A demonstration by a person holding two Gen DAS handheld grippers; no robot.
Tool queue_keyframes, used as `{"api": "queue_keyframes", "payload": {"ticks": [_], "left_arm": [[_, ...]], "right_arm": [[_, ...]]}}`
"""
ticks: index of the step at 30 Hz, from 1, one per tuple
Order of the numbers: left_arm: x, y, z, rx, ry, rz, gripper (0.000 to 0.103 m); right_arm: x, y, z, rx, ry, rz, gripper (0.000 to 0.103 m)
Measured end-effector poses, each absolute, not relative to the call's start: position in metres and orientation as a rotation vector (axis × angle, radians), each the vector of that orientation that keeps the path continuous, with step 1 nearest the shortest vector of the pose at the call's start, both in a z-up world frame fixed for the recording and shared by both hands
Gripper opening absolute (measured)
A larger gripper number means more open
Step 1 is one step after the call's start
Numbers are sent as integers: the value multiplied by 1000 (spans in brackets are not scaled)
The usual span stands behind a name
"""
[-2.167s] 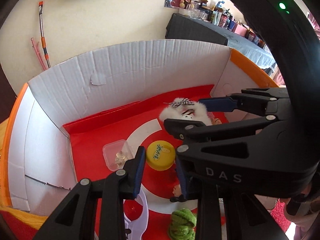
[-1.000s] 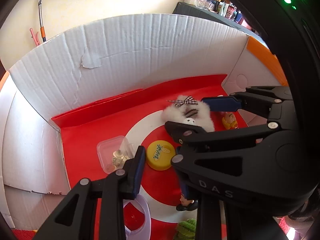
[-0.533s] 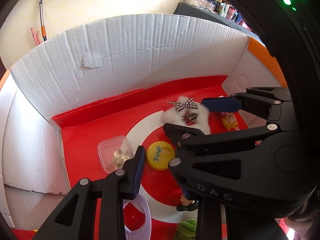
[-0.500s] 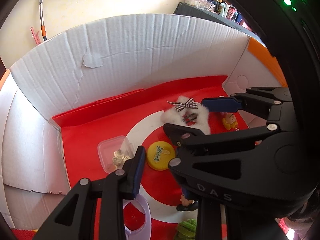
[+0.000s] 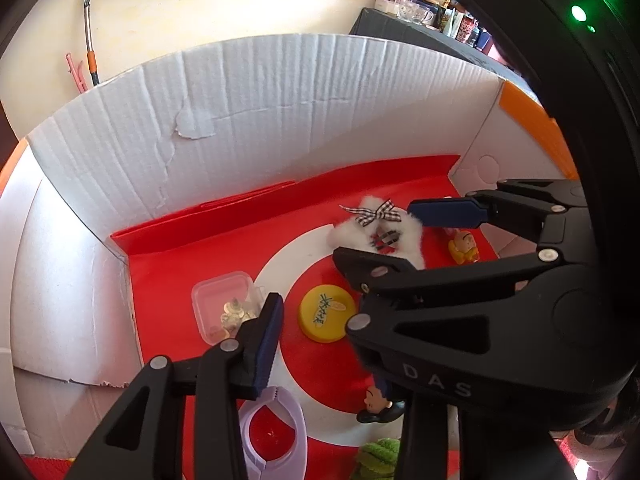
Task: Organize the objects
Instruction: 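Lower the yellow tin and white plush onto the red sheet and open both tools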
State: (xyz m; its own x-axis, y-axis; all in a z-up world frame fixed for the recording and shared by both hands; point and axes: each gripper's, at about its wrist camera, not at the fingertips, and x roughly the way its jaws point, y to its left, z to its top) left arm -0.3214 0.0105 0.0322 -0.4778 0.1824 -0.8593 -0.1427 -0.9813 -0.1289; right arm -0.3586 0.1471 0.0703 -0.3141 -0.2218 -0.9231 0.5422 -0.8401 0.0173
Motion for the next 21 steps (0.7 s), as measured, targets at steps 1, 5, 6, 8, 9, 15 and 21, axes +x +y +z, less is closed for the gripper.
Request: {"api": "queue_keyframes", "payload": {"ticks": [1, 5, 6, 8, 9, 15, 21], "left_arm": [[-321, 10, 33, -1487, -59, 2551, 42], [-316, 7, 38, -1463, -57, 2565, 43], [-314, 7, 40, -1453, -52, 2572, 46], [-310, 7, 44, -1432, -38, 2585, 48], [-308, 6, 46, -1425, -33, 2588, 48], [-296, -4, 56, -1387, -67, 2607, 48], [-280, -17, 69, -1325, -95, 2654, 53]], "right_arm": [[-359, 148, 71, 1463, 408, -2181, 61], [-358, 155, 75, 1460, 386, -2192, 61], [-358, 157, 77, 1459, 375, -2195, 61], [-358, 159, 79, 1455, 372, -2198, 61], [-358, 161, 81, 1451, 372, -2203, 61], [-362, 173, 97, 1419, 349, -2223, 61], [-337, 204, 121, 1342, 337, -2271, 62]]}}
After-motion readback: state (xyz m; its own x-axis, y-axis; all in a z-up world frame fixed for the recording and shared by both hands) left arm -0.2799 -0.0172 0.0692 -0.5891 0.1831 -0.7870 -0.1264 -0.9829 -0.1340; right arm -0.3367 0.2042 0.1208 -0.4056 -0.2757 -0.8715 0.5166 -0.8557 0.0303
